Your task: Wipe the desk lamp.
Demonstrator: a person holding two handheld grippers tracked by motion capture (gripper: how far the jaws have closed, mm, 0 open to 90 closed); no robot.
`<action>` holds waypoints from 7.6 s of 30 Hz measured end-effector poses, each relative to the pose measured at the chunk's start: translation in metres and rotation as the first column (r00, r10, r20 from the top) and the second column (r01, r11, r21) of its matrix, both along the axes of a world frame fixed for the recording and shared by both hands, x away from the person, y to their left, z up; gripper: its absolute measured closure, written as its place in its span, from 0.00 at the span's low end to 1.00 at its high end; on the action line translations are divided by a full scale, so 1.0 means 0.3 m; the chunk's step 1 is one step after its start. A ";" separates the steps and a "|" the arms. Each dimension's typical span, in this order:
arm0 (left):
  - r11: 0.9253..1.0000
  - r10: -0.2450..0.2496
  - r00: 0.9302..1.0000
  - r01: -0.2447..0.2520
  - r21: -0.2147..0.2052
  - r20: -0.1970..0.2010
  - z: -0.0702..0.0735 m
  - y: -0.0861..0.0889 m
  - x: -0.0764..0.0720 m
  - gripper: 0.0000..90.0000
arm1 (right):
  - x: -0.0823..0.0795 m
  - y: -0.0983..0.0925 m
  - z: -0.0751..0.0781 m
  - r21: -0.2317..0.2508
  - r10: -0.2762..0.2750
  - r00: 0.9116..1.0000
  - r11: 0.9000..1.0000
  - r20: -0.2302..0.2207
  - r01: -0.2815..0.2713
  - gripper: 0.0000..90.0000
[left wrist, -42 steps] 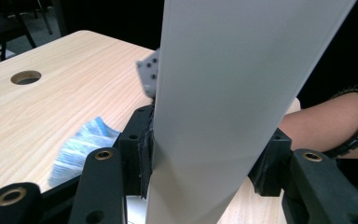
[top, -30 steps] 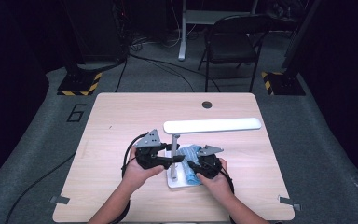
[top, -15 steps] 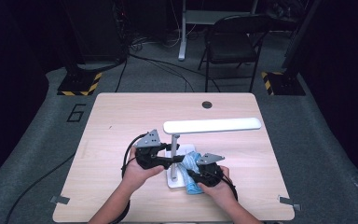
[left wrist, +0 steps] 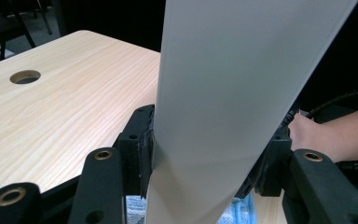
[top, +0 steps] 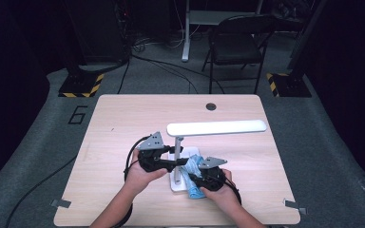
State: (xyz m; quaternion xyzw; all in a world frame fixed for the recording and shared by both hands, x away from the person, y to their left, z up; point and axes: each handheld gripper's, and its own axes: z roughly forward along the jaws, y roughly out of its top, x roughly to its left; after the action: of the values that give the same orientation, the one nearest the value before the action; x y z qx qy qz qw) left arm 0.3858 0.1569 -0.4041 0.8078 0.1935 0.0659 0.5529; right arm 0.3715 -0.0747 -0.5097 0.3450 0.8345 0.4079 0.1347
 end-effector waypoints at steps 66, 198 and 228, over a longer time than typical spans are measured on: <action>1.000 0.001 1.000 -0.002 0.003 0.020 -0.002 0.019 0.002 0.56 | 0.143 0.042 0.003 -0.001 -0.004 1.000 1.000 -0.024 0.004 0.75; 0.979 0.203 0.979 -0.202 -0.035 0.016 0.027 0.175 -0.003 0.71 | 0.104 0.039 0.002 0.041 -0.029 1.000 0.999 -0.011 0.030 0.70; 0.983 0.184 0.980 -0.184 -0.008 0.072 0.010 0.148 -0.009 0.83 | 0.139 0.132 0.060 0.058 0.032 0.999 0.998 0.007 -0.033 0.69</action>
State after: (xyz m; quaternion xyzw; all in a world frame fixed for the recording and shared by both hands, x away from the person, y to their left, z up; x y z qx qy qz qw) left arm 0.3833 0.2014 -0.4011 0.7830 0.2474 0.1458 0.5517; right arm 0.4132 -0.0351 -0.4918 0.3339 0.8274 0.4352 0.1206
